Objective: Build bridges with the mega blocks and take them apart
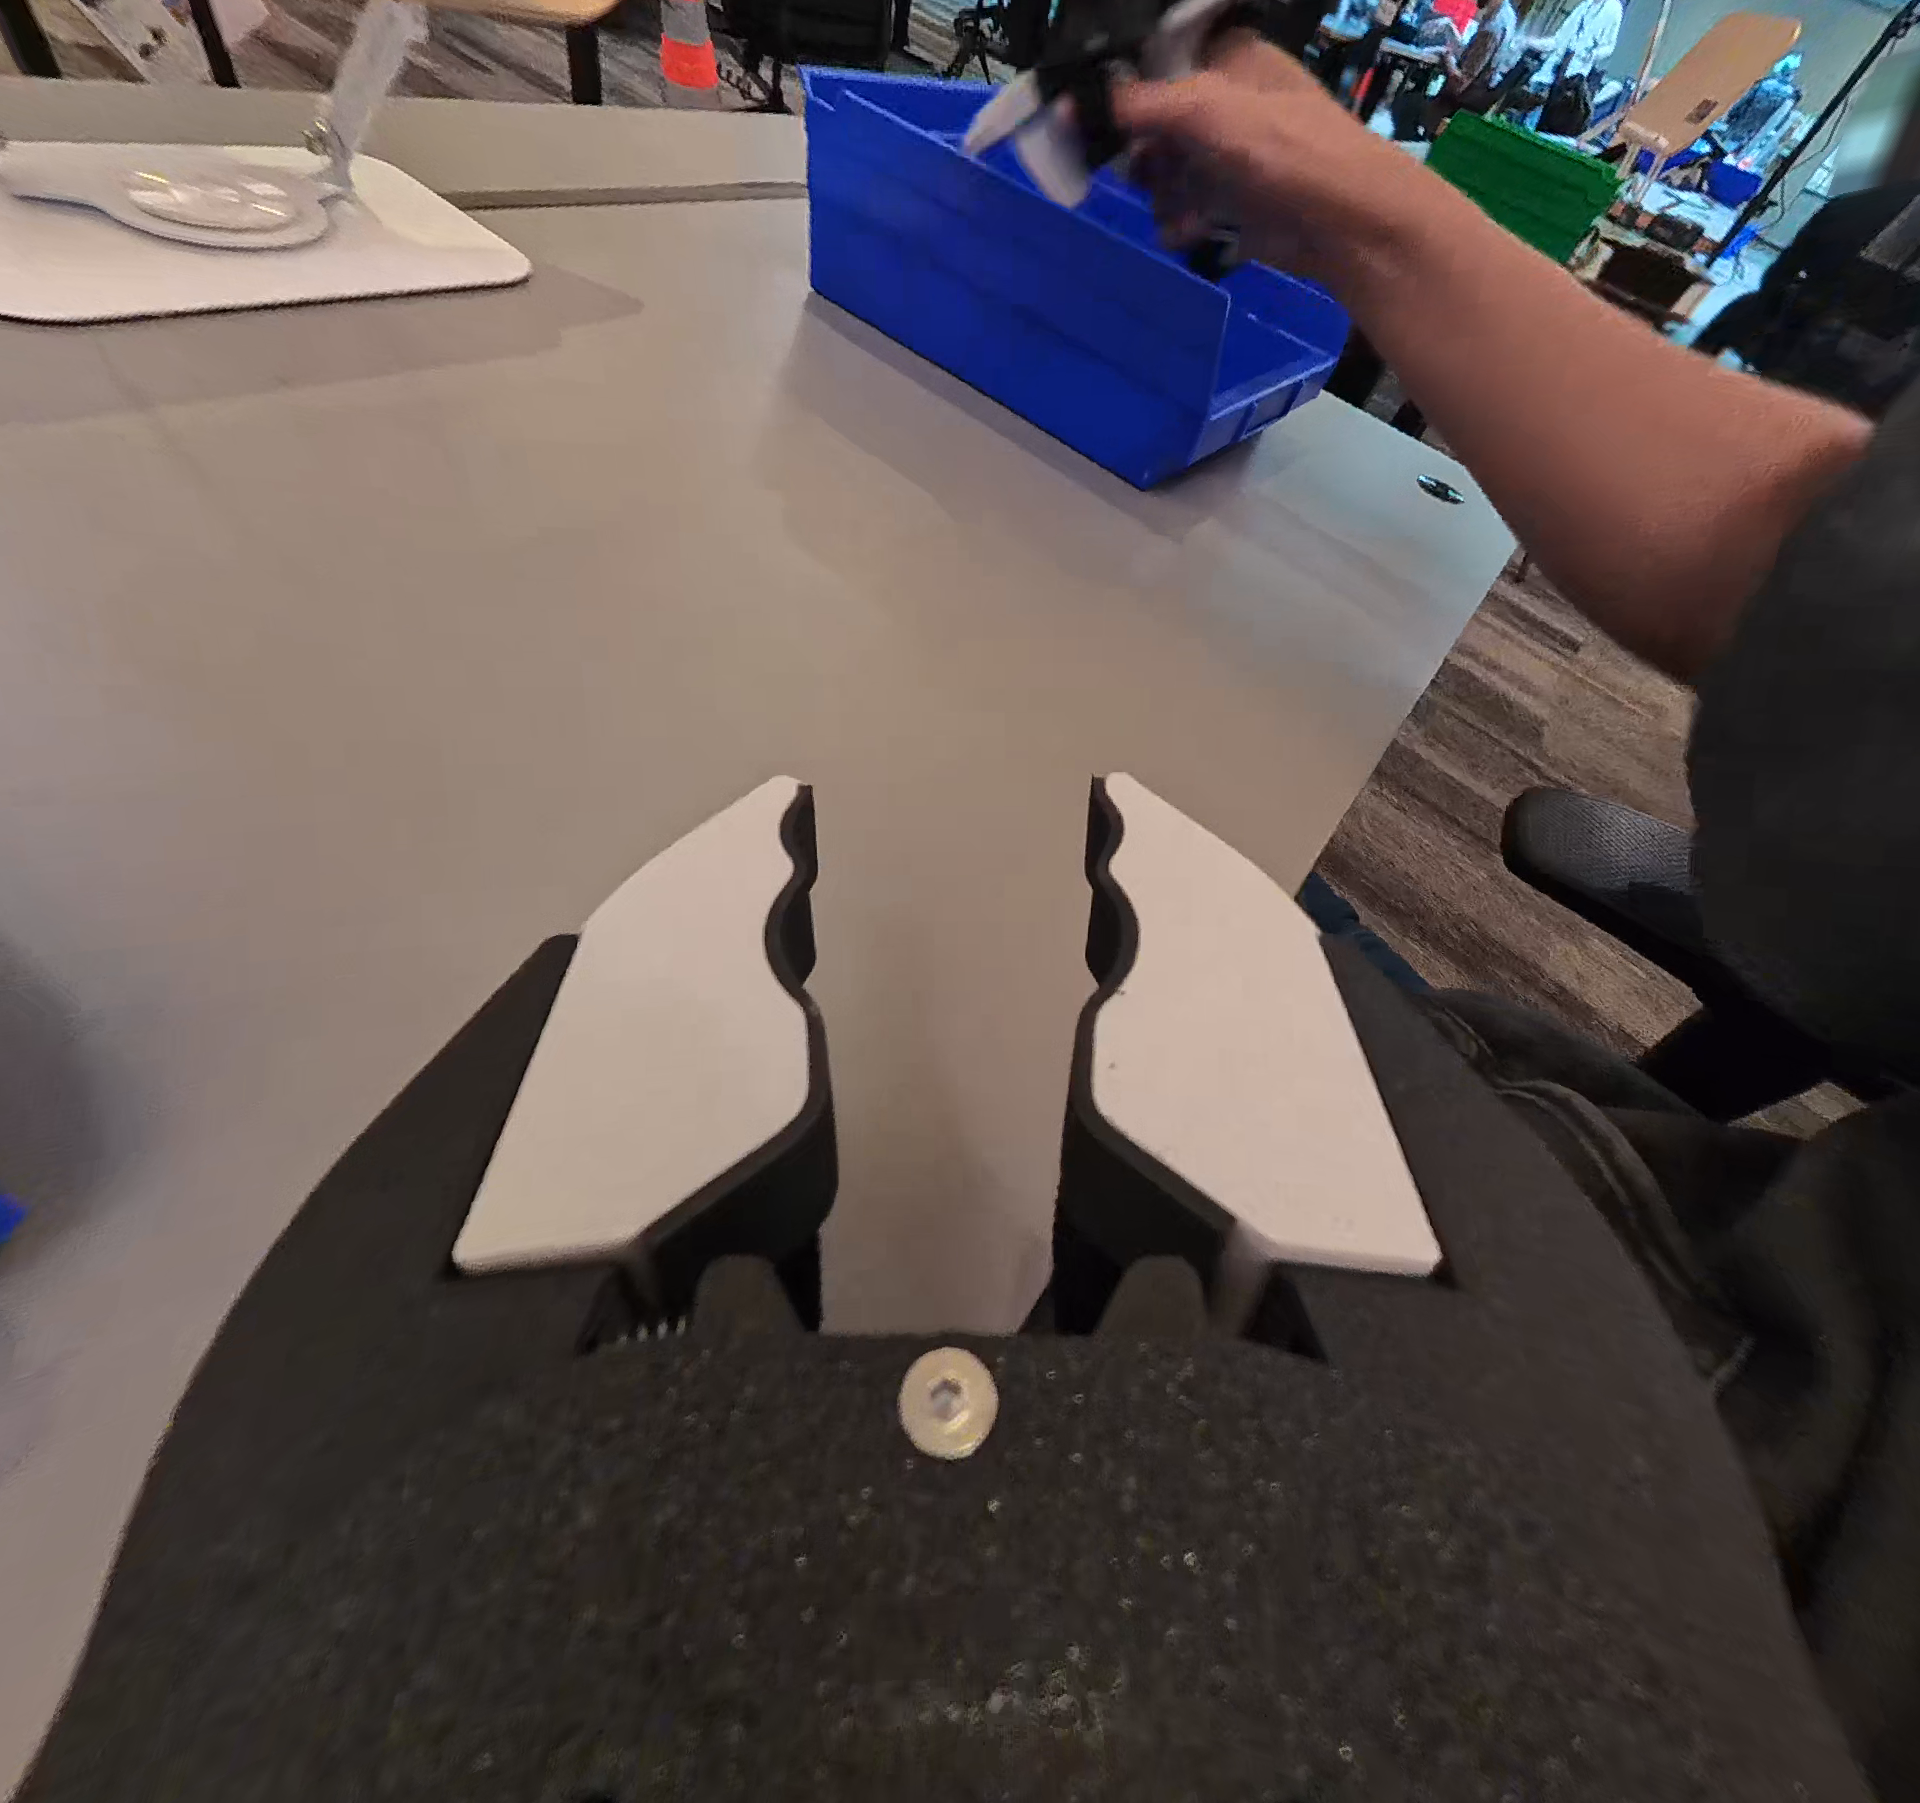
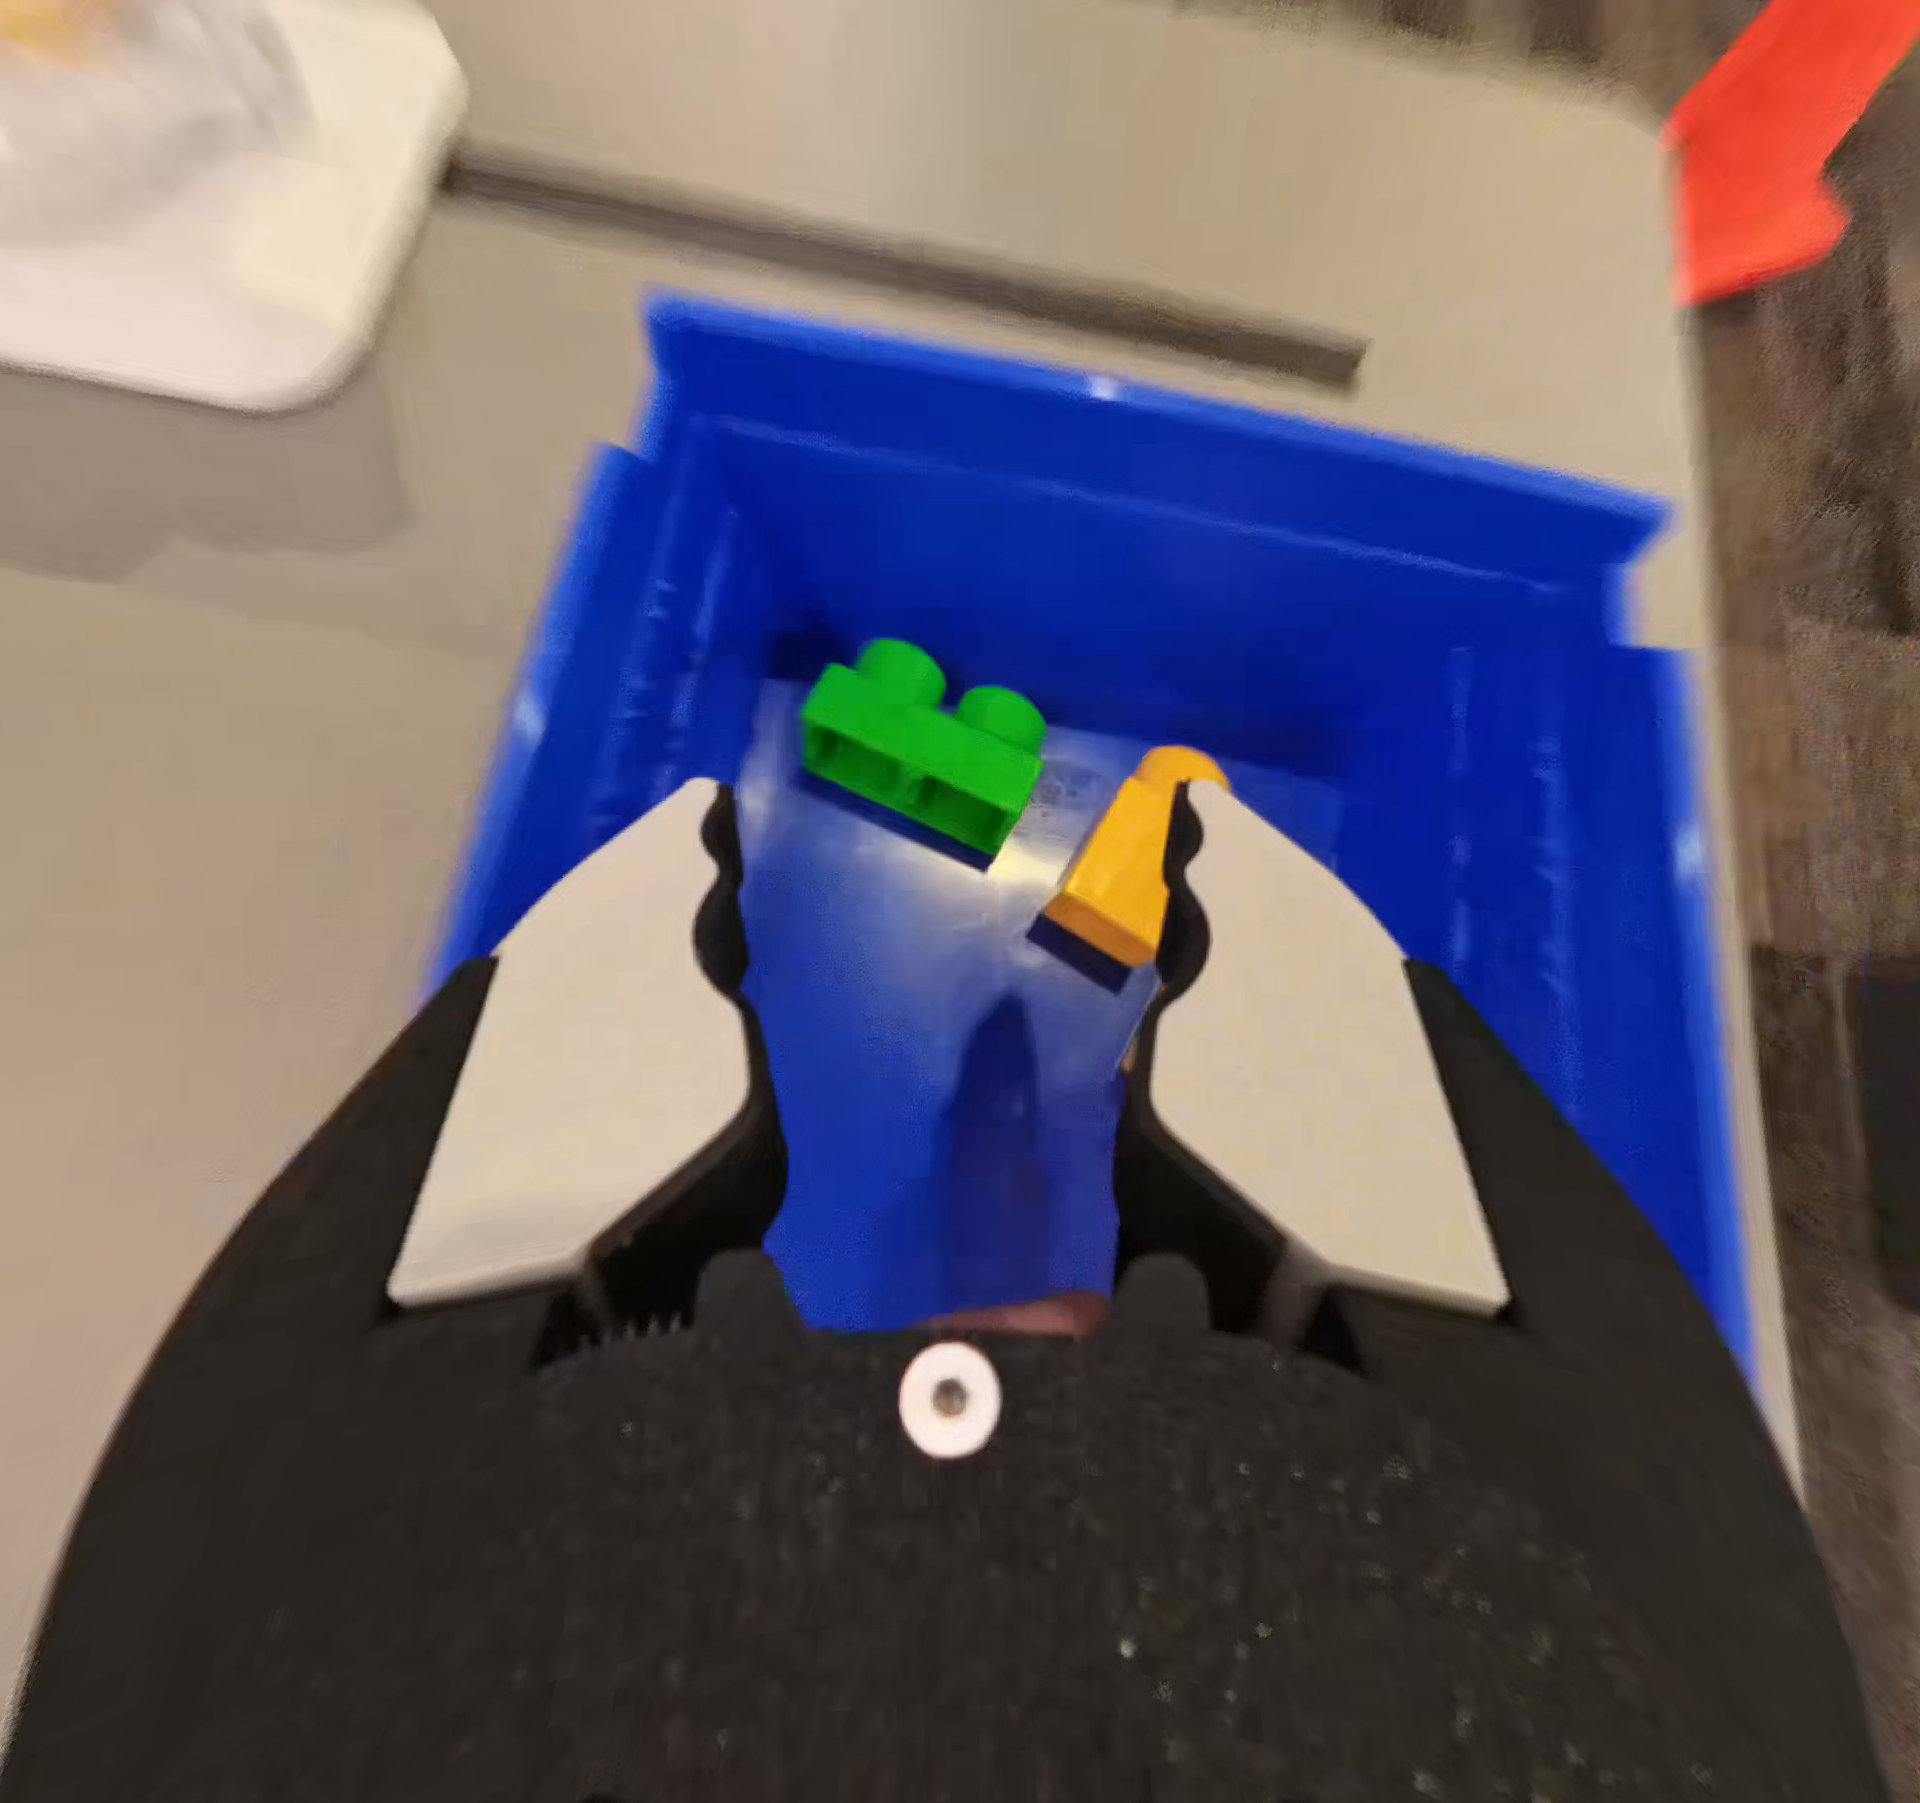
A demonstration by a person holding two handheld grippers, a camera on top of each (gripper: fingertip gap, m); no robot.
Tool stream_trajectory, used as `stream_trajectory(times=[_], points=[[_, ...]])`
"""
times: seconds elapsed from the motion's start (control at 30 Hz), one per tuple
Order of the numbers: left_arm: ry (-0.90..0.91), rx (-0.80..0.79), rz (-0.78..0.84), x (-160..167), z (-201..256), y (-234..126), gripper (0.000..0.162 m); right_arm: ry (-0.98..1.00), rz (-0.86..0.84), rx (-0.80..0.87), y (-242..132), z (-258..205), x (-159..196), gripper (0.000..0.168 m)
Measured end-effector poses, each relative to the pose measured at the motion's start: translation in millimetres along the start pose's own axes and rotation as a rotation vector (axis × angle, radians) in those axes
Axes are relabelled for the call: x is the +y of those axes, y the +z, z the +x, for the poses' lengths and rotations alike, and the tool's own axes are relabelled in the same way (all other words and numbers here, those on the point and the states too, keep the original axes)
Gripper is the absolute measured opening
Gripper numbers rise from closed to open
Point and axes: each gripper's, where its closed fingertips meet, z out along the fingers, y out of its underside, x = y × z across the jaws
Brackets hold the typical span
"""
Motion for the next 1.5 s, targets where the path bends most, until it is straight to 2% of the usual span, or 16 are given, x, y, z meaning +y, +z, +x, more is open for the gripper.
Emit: stream_trajectory(times=[0.07, 0.13, 0.2, 0.27, 0.37, 0.53, 0.77, 0.97, 1.0, 1.07, 1.13, 1.2, 1.23, 1.27, 1.4, 1.5], points=[[0.007, -0.033, 0.031, -5.1, -6.2, -5.6, 0.052, 0.049, 0.281, -0.082, -70.6, -28.7, -17.2, 0.068], [0.006, -0.074, 0.073, -11.5, -14.0, -11.7, 0.056, 0.051, 0.46, -0.277, -133.2, -95.0, -5.4, 0.062], [-0.01, -0.124, 0.105, -15.9, -23.5, -17.7, 0.06, 0.033, 0.468, -0.534, -167.9, -182.1, 36.8, 0.063], [-0.04, -0.174, 0.122, -16.9, -33.1, -23.3, 0.061, 0.002, 0.412, -0.725, -180.0, -259.9, 88.4, 0.064], [-0.081, -0.259, 0.128, -13.9, -46.9, -32.3, 0.061, -0.107, 0.345, -0.818, -179.4, -330.0, 158.5, 0.063], [-0.129, -0.441, 0.08, -4.9, -77.5, -56.8, 0.056, -0.313, 0.455, -0.684, -195.0, -339.9, 160.8, 0.059], [-0.253, -0.756, -0.188, -16.9, -176.0, -106.9, 0.055, -0.266, 0.407, -0.724, -189.8, -340.7, 165.6, 0.058], [-0.397, -0.79, -0.295, -33.5, -219.1, -77.3, 0.054, -0.238, 0.355, -0.778, -189.8, -342.6, 166.7, 0.059], [-0.412, -0.786, -0.33, -31.0, -222.2, -67.6, 0.058, -0.232, 0.353, -0.785, -191.1, -342.2, 165.8, 0.059], [-0.421, -0.804, -0.404, -23.3, -230.1, -54.2, 0.049, -0.238, 0.356, -0.778, -192.1, -339.9, 164.7, 0.059], [-0.414, -0.872, -0.479, -13.7, -243.3, -52.9, 0.056, -0.249, 0.356, -0.771, -192.9, -338.1, 164.5, 0.059], [-0.44, -0.888, -0.53, -4.2, -251.0, -51.9, 0.049, -0.259, 0.358, -0.765, -193.9, -336.8, 164.7, 0.059], [-0.453, -0.891, -0.541, -0.8, -254.3, -52.2, 0.049, -0.266, 0.358, -0.759, -193.8, -336.0, 165.0, 0.059], [-0.466, -0.882, -0.55, 2.1, -255.5, -52.2, 0.04, -0.272, 0.356, -0.753, -193.3, -335.0, 165.4, 0.058], [-0.459, -0.831, -0.584, 2.9, -248.6, -58.2, 0.038, -0.277, 0.354, -0.744, -191.4, -330.9, 165.8, 0.058], [-0.404, -0.745, -0.439, -26.1, -234.2, -68.8, 0.037, -0.258, 0.358, -0.741, -190.2, -324.9, 163.3, 0.056]])
